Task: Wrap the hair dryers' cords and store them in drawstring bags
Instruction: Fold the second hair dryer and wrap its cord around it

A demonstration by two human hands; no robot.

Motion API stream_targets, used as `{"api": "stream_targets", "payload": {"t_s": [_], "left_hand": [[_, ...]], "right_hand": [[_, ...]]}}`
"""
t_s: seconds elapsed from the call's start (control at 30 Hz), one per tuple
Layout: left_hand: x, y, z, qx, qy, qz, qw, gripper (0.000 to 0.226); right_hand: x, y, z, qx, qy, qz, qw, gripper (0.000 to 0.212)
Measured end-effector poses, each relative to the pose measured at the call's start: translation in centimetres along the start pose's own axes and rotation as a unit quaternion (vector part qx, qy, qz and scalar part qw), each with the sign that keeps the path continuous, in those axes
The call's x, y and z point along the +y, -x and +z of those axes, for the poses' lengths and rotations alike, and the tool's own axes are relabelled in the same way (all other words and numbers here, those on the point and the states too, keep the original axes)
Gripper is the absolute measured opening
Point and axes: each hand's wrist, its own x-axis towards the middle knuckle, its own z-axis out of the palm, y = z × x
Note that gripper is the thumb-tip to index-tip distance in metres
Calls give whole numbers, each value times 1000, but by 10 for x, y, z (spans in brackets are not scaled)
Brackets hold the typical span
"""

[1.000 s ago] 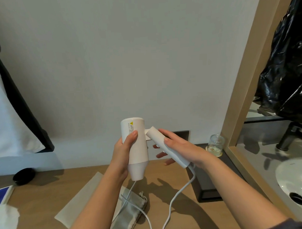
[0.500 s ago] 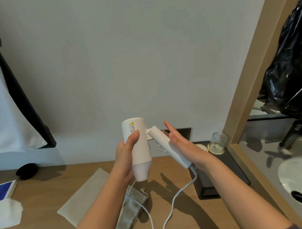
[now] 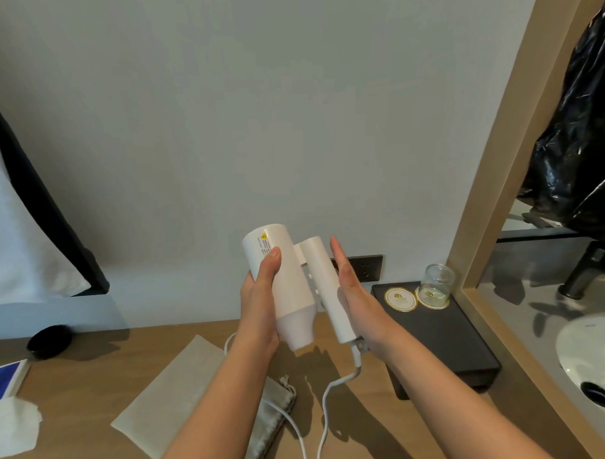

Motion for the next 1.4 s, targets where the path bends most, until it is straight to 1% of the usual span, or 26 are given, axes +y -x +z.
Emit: {"api": "stream_targets", "payload": {"t_s": [0.13,0.2,0.23,0.33,0.43,0.5,0.6,0.63,0.73,0.8,0.87,1.0,1.1,1.3,1.4], "left_hand": [[-1,-1,-5,5,12,10,1000,47],[0,-2,-6,9,14,31,999,46],[1,-3,-6,8,12,41,999,44],[3,-3,-6,-14,-13,48,999,40],[5,-3,-6,-67,21,37,997,41],[1,-5,-10,-91,24,32,995,47],[-22,-10,-15,-88,-36,-24,995,56],[-33,-11,-15,-100,-68,-50,991,59],[-60,-10,-14,-165,-176,-110,964,61],[-67,-6,-13,-208,-240,-119,941,57],[-68,-4,-13,-240,-273,-113,925,54],[-57,0,-11,-266,-287,-105,914,56],[-47,5,-13,-288,-310,-83,902,55],[-18,15,-29,-286,-355,-45,889,42],[2,16,-41,-271,-383,-12,883,33]], "right_hand": [[4,-1,-6,-16,26,14,999,58],[10,-5,-10,-26,52,21,998,63],[12,-6,-11,-31,67,23,997,62],[11,-8,-11,-15,115,22,993,34],[10,-10,-16,15,111,4,994,32],[6,-12,-19,29,100,-9,995,31],[-1,-18,-23,43,68,-17,997,32],[-5,-20,-25,46,55,-19,997,32],[-14,-26,-30,52,13,-21,998,29],[-20,-29,-35,54,-2,-18,998,31],[-24,-30,-39,58,0,-18,998,33],[-31,-30,-45,68,34,-23,997,29],[-33,-29,-49,77,41,-19,996,30],[-26,-28,-64,98,72,-12,992,23],[-24,-27,-70,112,63,1,992,25]]}}
